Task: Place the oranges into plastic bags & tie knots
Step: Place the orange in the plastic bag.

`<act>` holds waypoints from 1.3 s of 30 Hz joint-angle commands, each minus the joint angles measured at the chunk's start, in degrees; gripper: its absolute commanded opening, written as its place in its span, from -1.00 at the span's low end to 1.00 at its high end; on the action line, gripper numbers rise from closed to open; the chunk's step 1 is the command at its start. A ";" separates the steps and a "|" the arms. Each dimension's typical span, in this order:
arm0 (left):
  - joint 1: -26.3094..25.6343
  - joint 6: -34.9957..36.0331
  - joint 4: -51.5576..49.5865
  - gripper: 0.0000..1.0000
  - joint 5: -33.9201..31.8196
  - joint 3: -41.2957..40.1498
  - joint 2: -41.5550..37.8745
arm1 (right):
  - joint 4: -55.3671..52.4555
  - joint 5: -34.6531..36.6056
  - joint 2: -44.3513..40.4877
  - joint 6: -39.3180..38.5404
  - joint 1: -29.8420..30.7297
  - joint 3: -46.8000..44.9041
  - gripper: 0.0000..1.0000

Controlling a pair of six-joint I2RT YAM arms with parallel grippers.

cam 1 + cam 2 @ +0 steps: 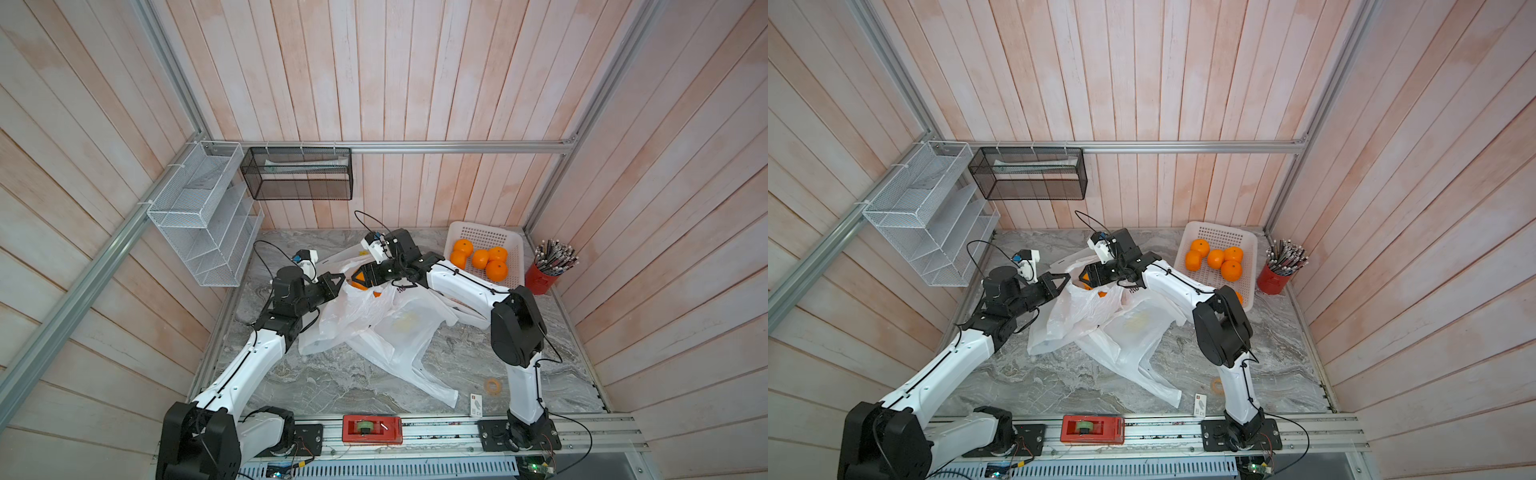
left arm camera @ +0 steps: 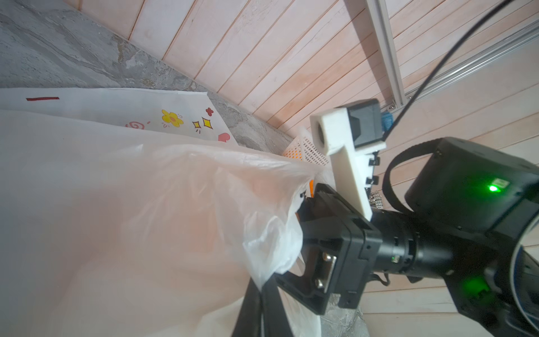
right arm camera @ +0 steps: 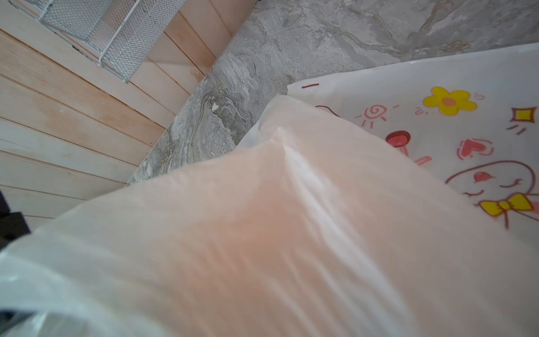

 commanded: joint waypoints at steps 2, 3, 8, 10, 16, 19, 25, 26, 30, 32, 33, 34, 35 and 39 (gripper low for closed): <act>0.38 -0.38 -0.56 -1.00 -3.04 0.85 -1.82 | 2.86 -4.49 3.92 1.19 1.81 4.72 0.54; 0.41 -0.38 -0.78 -1.00 -3.58 0.77 -2.05 | 3.29 -5.82 4.74 1.73 2.05 5.16 0.58; 0.42 -0.44 -1.20 -1.00 -4.21 0.60 -2.41 | 3.22 -6.96 5.44 1.86 2.43 6.12 0.89; 0.37 -0.42 -1.20 -1.00 -4.16 0.42 -2.24 | 3.07 -6.28 4.66 1.35 2.43 5.73 0.95; 0.40 -0.20 -1.06 -1.00 -3.88 -0.19 -1.88 | 2.88 -3.86 1.39 0.91 2.43 2.99 0.95; 0.41 0.14 -1.03 -1.00 -3.31 -0.29 -1.40 | 3.25 -2.86 -0.62 0.99 2.43 0.84 0.92; 0.43 0.32 -0.43 -1.00 -2.54 -0.75 -0.11 | 3.89 -0.79 -4.77 1.63 2.43 -4.11 0.77; 0.37 0.24 -0.23 -1.00 -2.36 -0.84 0.13 | 3.83 -0.64 -5.24 1.68 2.43 -4.60 0.75; 0.38 0.07 0.45 -1.00 -1.82 -1.16 1.04 | 4.34 0.10 -8.36 2.01 2.43 -7.60 0.59; 0.49 0.21 0.78 -1.00 -1.48 -1.25 1.43 | 4.94 0.23 -9.94 2.38 2.42 -9.02 0.48; 0.42 0.24 0.90 -1.00 -1.31 -1.34 1.62 | 5.33 0.17 -10.68 2.69 2.42 -9.74 0.41; 0.37 0.37 1.30 -1.00 -1.05 -1.45 1.81 | 5.87 -0.06 -11.36 3.05 2.43 -10.26 0.36; 0.42 0.41 1.60 -1.00 -0.81 -1.53 2.10 | 6.23 -0.66 -11.92 3.18 2.43 -10.63 0.32; 0.42 0.63 3.29 -1.00 1.44 -1.95 3.21 | 7.64 -3.63 -13.62 4.23 2.42 -11.36 0.13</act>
